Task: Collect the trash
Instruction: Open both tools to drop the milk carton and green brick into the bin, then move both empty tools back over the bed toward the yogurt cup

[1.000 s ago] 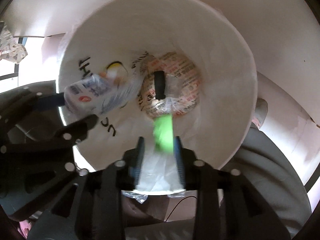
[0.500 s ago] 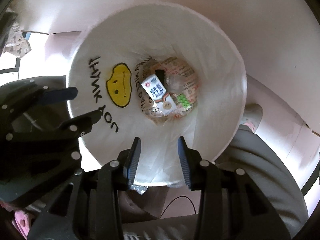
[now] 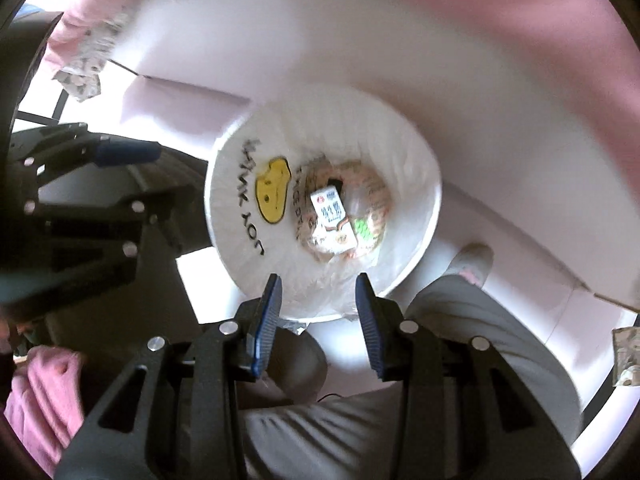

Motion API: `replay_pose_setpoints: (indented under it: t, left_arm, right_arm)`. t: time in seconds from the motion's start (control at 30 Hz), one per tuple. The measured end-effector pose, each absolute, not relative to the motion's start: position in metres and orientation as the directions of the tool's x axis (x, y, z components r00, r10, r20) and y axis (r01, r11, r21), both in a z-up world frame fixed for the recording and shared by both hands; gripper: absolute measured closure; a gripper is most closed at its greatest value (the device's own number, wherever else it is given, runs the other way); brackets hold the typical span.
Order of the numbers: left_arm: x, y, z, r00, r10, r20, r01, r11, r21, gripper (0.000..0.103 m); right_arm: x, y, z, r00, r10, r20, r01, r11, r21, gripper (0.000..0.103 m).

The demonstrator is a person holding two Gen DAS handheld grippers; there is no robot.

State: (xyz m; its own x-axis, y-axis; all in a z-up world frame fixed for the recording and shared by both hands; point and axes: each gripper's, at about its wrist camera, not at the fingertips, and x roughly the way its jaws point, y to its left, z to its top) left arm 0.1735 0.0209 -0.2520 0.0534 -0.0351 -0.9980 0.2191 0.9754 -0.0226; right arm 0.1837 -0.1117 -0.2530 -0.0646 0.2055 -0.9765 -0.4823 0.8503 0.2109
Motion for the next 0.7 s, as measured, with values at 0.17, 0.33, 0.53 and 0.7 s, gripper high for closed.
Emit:
replay_pose_setpoints:
  t: [0.17,0.33,0.53,0.7]
  left_arm:
    - [0.175,0.029,-0.194,0.163,-0.054,-0.985,0.214,0.977,-0.018,0.050]
    - [0.182,0.031,-0.141,0.270,-0.051,-0.962,0.219,0.976,0.010,0.049]
    - [0.190,0.030,-0.085,0.375,-0.060,-0.925,0.231,0.973,0.030,0.046]
    - [0.204,0.030,-0.053,0.436,-0.059,-0.898,0.241,0.969,0.053,0.041]
  right_arm:
    - [0.180,-0.126,-0.187,0.065,0.253,-0.965,-0.509,0.840,0.186,0.063]
    - [0.185,-0.136,-0.131,0.192,0.280,-0.941,-0.521,0.841,0.145,0.063]
    - [0.189,-0.150,-0.060,0.378,0.317,-0.870,-0.539,0.839,0.072,0.062]
    - [0.195,-0.155,-0.019,0.475,0.347,-0.809,-0.548,0.836,0.037,0.045]
